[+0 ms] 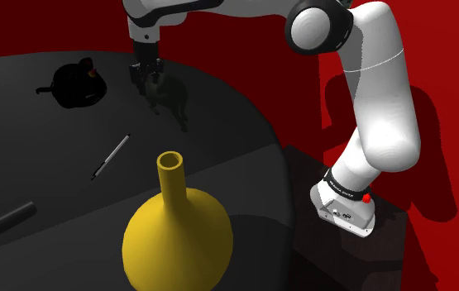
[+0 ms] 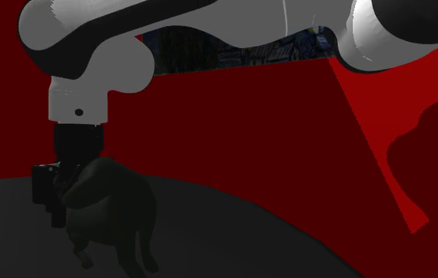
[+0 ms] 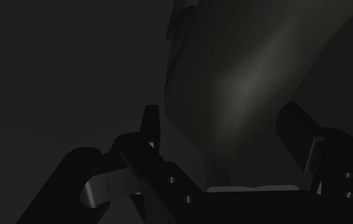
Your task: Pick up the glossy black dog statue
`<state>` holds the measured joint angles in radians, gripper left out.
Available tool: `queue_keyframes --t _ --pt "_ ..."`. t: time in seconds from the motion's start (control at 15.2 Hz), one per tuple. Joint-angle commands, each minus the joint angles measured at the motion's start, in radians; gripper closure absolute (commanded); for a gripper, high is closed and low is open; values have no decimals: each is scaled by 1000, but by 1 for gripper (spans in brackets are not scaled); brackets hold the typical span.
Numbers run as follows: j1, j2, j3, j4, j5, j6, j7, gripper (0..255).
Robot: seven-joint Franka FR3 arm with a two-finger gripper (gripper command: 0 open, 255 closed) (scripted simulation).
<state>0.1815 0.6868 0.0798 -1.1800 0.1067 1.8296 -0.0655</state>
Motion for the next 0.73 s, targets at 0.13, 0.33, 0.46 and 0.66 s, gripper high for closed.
queue_keyframes --t 0.13,0.33,0.46,0.66 --pt "0 -3 0 -5 0 -1 0 255" --pt "0 -9 0 26 -1 -38 5 255" --pt "0 -11 1 50 -1 -63 8 255" --pt "1 -11 1 90 -2 -103 13 255"
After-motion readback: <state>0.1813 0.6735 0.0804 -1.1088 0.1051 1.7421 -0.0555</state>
